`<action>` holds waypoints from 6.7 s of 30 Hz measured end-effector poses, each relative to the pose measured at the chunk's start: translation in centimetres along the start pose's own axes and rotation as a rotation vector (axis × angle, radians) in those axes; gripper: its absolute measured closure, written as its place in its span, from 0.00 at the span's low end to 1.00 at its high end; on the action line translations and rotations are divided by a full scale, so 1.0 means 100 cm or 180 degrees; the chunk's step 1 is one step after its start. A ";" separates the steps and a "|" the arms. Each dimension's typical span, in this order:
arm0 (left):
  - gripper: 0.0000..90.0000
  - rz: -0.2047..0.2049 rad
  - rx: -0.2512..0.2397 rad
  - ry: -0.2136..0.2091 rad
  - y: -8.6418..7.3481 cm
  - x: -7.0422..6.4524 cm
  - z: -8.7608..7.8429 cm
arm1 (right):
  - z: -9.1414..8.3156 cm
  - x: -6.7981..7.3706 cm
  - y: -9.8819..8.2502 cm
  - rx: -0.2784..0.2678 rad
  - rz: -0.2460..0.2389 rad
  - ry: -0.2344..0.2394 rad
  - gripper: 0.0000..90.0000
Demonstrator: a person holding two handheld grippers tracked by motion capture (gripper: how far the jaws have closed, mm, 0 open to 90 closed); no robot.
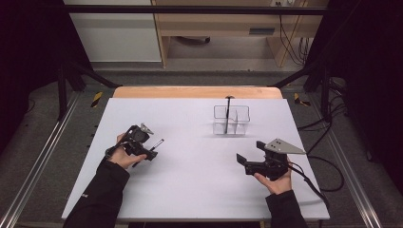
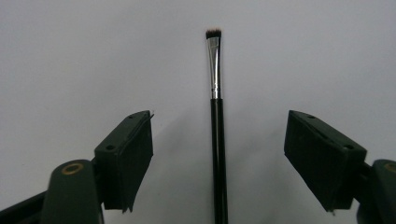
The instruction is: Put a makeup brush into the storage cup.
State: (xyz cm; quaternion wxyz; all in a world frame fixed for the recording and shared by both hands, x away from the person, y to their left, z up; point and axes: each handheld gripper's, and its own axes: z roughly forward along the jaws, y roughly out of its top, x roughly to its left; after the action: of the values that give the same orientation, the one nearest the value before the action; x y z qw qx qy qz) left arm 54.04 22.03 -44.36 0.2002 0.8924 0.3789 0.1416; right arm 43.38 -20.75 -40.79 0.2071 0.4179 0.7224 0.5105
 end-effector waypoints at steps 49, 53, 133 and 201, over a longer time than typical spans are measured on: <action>0.92 -0.0187 0.0236 -0.0249 -0.001 0.002 0.007 | 0.001 0.000 0.000 0.0020 0.0020 0.0026 0.11; 0.92 -0.0166 0.0239 -0.0247 -0.001 0.002 0.007 | 0.000 0.000 0.000 0.0012 0.0026 0.0037 0.11; 0.93 -0.0419 -0.1453 -0.0170 -0.028 -0.070 -0.060 | 0.001 0.009 0.006 -0.0182 0.0169 0.0089 0.07; 0.93 -0.0552 -0.1981 -0.0276 0.008 -0.119 -0.061 | 0.048 0.060 0.045 -0.0345 0.0464 0.0450 0.15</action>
State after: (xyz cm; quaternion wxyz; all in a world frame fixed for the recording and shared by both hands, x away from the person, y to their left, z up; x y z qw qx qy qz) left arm 44.01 14.31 -39.81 0.4907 0.7580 0.3831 0.1948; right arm 45.22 -12.53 -37.79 0.1402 0.4205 0.6742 0.5907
